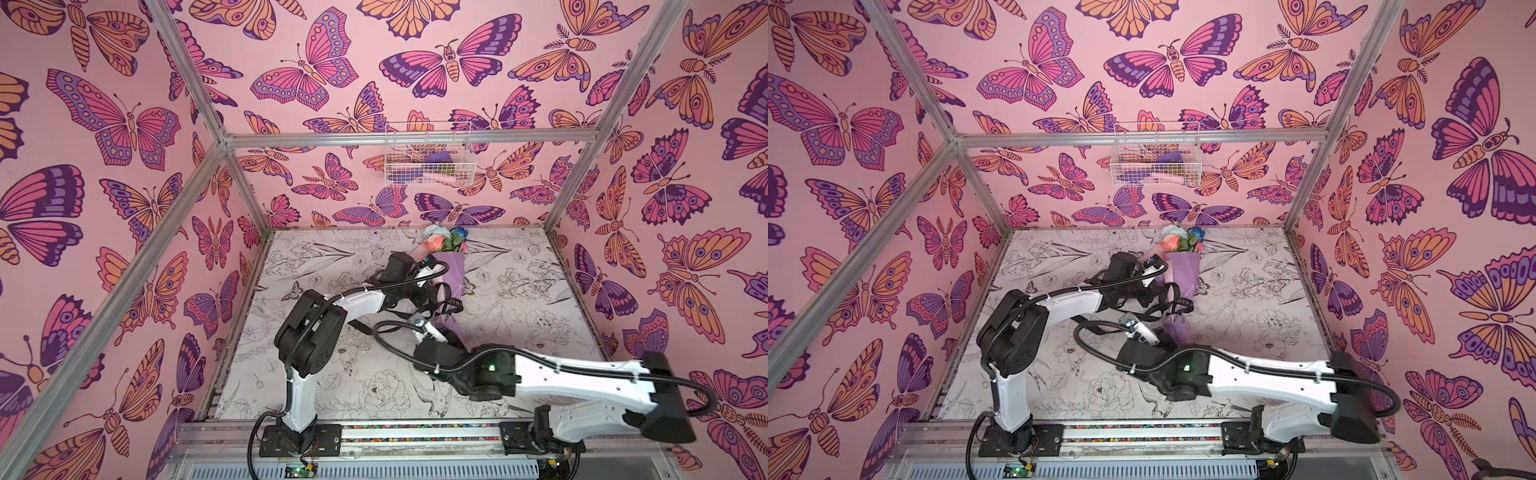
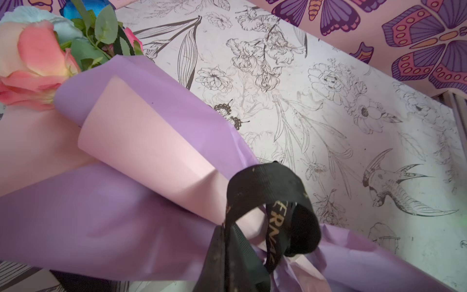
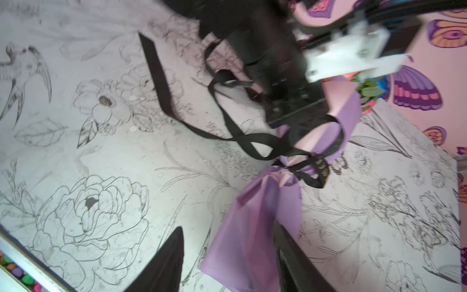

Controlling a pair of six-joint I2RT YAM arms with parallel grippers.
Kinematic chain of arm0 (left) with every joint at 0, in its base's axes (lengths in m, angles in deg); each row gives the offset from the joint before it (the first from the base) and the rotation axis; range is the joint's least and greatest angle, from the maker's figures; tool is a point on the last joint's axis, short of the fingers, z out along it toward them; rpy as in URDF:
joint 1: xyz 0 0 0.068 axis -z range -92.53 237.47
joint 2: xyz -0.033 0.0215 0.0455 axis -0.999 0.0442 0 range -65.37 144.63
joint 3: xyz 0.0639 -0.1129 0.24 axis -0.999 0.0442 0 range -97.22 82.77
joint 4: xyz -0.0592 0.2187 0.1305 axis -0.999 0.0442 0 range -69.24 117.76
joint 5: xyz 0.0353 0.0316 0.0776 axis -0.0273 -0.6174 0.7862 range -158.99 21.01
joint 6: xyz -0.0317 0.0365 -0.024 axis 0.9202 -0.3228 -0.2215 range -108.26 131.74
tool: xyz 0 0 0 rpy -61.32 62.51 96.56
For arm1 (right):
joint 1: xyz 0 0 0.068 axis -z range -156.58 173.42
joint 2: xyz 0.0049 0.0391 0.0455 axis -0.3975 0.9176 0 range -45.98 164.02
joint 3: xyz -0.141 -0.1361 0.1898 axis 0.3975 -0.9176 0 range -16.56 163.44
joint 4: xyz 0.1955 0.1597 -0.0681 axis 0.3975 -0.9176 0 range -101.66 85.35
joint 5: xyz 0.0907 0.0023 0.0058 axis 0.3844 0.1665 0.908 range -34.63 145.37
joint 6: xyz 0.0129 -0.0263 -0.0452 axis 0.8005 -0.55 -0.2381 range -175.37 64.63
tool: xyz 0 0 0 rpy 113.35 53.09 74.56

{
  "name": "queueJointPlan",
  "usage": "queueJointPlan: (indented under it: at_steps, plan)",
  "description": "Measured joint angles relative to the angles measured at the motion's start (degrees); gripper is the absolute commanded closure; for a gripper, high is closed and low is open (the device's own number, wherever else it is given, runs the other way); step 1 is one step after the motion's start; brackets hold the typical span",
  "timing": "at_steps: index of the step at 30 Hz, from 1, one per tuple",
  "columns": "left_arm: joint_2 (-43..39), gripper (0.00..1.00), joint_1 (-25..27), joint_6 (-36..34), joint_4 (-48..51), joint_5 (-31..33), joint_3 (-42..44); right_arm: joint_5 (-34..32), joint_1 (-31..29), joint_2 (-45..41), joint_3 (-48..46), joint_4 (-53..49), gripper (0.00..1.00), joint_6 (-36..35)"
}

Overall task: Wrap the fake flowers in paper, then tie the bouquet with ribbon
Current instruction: 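Bring the right gripper down to the knot beside the left gripper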

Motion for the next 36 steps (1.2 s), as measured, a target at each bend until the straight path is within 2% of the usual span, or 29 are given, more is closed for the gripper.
queueJointPlan:
  at_steps: [4,12,19,32,36]
  plan:
    - [1.20,1.00,-0.66,1.05,0.83,-1.57,-1.92,4.20,-0.26,7.50,0.94,4.26,0.40,-3.21]
    - [1.90,1.00,-1.92,2.34,3.17,-4.31,-2.12,8.46,0.20,18.40,4.20,10.82,0.35,-8.59]
    - [1.90,1.00,-1.95,2.54,3.30,-5.77,-2.14,15.69,6.36,24.33,6.27,16.04,0.33,-10.82]
    - [1.90,1.00,-1.97,2.49,4.09,-5.95,-2.82,21.33,14.27,36.30,16.46,21.51,0.27,-14.80]
    - [1.90,1.00,-2.62,2.51,4.70,-5.97,-3.37,23.30,14.88,40.13,20.39,21.18,0.27,-15.45]
